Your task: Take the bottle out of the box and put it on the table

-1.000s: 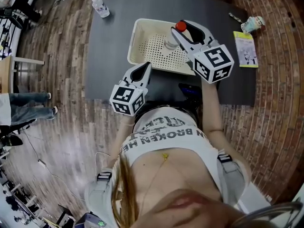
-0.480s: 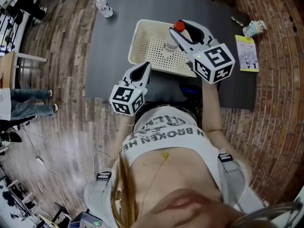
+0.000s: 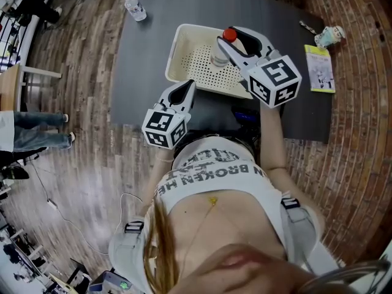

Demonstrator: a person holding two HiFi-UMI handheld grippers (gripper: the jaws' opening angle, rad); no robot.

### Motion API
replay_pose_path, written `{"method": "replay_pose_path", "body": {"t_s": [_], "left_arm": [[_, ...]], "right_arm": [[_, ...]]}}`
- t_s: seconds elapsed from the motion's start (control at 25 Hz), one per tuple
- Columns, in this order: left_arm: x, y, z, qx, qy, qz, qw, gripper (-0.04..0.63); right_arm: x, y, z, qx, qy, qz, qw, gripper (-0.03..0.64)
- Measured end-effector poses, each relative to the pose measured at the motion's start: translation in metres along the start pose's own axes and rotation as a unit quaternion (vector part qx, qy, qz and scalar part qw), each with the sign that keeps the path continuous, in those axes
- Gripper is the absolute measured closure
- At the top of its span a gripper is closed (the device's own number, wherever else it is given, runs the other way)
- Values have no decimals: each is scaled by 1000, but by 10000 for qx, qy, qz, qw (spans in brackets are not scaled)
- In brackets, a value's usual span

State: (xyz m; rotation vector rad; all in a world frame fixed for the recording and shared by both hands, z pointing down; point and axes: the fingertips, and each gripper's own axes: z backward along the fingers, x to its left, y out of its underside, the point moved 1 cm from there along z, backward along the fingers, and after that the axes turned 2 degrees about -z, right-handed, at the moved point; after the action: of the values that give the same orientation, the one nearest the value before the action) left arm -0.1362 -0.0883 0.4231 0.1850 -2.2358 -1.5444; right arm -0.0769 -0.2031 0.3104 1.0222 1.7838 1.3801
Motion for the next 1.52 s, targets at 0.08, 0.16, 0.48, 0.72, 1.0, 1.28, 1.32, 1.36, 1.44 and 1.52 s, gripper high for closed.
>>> {"method": "replay_pose_path", "body": {"t_s": [0.08,0.16,0.48,0.72,1.0,1.28,1.32,1.36,1.44,1.52], "left_arm": [[0,0,0,6,0,-3,10000,595],[-1,1,0,5,-2,6,10000,595],[-8,4,-1,34,26,9,10000,595],[-16,7,-6,50,53,1,10000,595],[-26,11,-17,97,101,16,9999,595],[-35,13,-25,101,101,-6,9999,595],[-36,14,-27,103,92,1,9999,595],[-37,14,-28,104,83,8,9999,595],[-38,15,-31,108,63,21,9999,595],[-40,16,-35,122,37,31,9999,595]], "right_arm": [[0,1,0,7,-1,-4,10000,462],[-1,2,0,15,6,-9,10000,462],[-5,5,11,1,74,-48,10000,462],[-16,13,25,69,196,-70,9998,462],[-48,24,57,119,569,-154,9982,462],[-92,36,104,156,1176,-240,9926,462],[-98,38,111,173,1260,-242,9916,462],[-104,39,117,189,1338,-244,9905,462],[-116,42,130,208,1485,-251,9884,462],[-128,45,142,215,1622,-263,9862,462]]}}
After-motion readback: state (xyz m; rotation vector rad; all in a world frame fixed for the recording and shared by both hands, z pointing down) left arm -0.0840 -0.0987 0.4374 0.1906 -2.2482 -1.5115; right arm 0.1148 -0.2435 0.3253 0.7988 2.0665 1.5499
